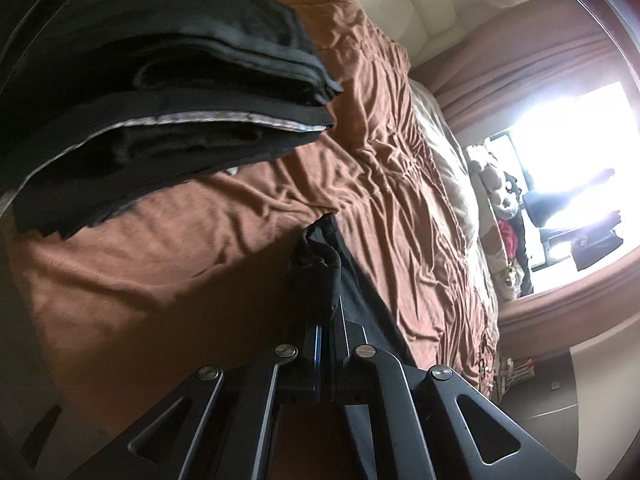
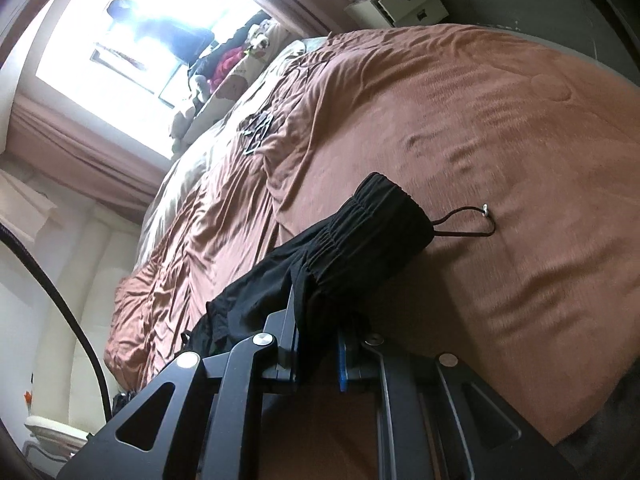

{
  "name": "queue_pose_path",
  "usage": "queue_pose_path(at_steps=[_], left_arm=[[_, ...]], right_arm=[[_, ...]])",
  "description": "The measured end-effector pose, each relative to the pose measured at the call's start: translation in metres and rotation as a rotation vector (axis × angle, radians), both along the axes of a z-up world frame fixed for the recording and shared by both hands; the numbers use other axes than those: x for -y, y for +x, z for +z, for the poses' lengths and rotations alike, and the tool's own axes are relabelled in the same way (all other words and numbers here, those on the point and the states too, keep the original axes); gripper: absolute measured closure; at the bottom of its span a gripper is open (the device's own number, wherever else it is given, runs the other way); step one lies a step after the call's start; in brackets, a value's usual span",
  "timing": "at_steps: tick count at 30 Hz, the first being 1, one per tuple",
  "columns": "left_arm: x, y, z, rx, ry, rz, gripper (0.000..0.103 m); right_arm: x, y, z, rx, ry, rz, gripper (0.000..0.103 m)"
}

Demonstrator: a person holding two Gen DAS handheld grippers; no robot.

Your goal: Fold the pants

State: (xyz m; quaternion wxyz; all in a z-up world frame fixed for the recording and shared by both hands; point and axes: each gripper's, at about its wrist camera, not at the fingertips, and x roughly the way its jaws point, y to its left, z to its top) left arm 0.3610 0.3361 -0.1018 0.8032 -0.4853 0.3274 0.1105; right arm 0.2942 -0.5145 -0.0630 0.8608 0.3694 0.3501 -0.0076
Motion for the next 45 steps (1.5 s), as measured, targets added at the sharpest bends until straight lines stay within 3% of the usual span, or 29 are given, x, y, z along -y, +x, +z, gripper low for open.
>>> queue_pose_path(at_steps=[6, 10, 13, 15, 16, 18, 25, 28, 30, 32, 39, 42, 45], left_arm=[[-0.004, -0.007, -0.022, -0.047, 0.009, -0.011, 0.101], [-0.004, -0.006, -0.051, -0.115, -0.002, -0.023, 0.101], [-0.002, -0.008, -0.068, -0.141, -0.014, -0.047, 0.098], [0.000, -0.009, -0.073, -0.143, -0.017, -0.065, 0.085], [0.001, -0.009, -0.075, -0.142, -0.017, -0.074, 0.080], [0.005, -0.011, -0.079, -0.142, -0.011, -0.090, 0.066], [0.019, -0.013, -0.089, -0.119, -0.020, -0.153, 0.045], [0.028, -0.011, -0.086, -0.107, 0.000, -0.190, 0.028], [0.036, -0.007, -0.083, -0.113, 0.022, -0.222, 0.011], [0.046, -0.004, -0.079, -0.139, 0.064, -0.258, 0.002], [0.069, 0.001, -0.075, -0.221, 0.178, -0.337, 0.000], [0.073, -0.002, -0.075, -0.227, 0.193, -0.338, 0.000], [0.077, -0.005, -0.076, -0.231, 0.223, -0.357, 0.000]], right_arm=[[0.000, -0.003, -0.006, -0.027, -0.035, -0.003, 0.092], [-0.001, 0.000, -0.023, -0.111, -0.030, -0.007, 0.086], [-0.010, -0.002, -0.027, -0.141, -0.036, 0.015, 0.066], [-0.018, -0.007, -0.025, -0.138, -0.050, 0.034, 0.047], [-0.022, -0.009, -0.024, -0.138, -0.060, 0.044, 0.046], [-0.033, -0.015, -0.023, -0.141, -0.076, 0.077, 0.045], [-0.081, -0.033, -0.025, -0.128, -0.080, 0.222, 0.045], [-0.107, -0.036, -0.032, -0.134, -0.060, 0.300, 0.045], [-0.127, -0.038, -0.037, -0.139, -0.047, 0.347, 0.046], [-0.139, -0.036, -0.044, -0.142, -0.026, 0.380, 0.046], [-0.183, -0.024, -0.070, -0.173, 0.011, 0.479, 0.051], [-0.193, -0.014, -0.079, -0.179, 0.023, 0.496, 0.052], [-0.200, -0.003, -0.088, -0.188, 0.032, 0.500, 0.063]])
